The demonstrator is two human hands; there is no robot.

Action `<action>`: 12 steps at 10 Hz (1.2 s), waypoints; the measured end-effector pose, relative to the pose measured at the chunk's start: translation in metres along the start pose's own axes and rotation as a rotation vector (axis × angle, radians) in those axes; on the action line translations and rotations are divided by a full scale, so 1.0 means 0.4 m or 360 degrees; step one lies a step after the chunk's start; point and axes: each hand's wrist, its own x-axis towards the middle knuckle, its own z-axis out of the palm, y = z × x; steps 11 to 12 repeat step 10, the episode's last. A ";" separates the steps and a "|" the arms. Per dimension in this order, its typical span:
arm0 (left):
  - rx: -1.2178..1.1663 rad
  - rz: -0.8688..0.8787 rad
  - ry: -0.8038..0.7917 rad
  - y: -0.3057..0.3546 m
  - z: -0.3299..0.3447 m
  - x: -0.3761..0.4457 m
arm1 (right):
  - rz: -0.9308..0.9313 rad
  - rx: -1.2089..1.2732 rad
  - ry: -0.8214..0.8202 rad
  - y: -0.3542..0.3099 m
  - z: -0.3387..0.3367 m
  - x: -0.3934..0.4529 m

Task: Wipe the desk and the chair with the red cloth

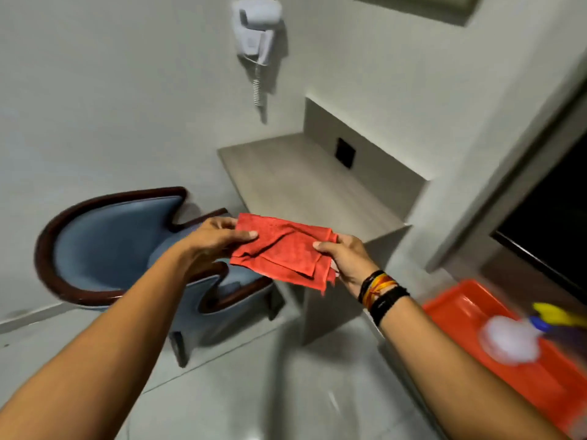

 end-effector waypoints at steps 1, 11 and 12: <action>0.0000 0.0057 0.0089 -0.017 0.195 0.068 | 0.0064 -0.0004 0.0152 0.056 -0.210 -0.079; 0.1336 0.0385 -0.0075 -0.223 1.139 0.176 | 0.0281 -0.1152 0.0884 0.338 -0.868 -0.422; 0.1336 0.0385 -0.0075 -0.223 1.139 0.176 | 0.0281 -0.1152 0.0884 0.338 -0.868 -0.422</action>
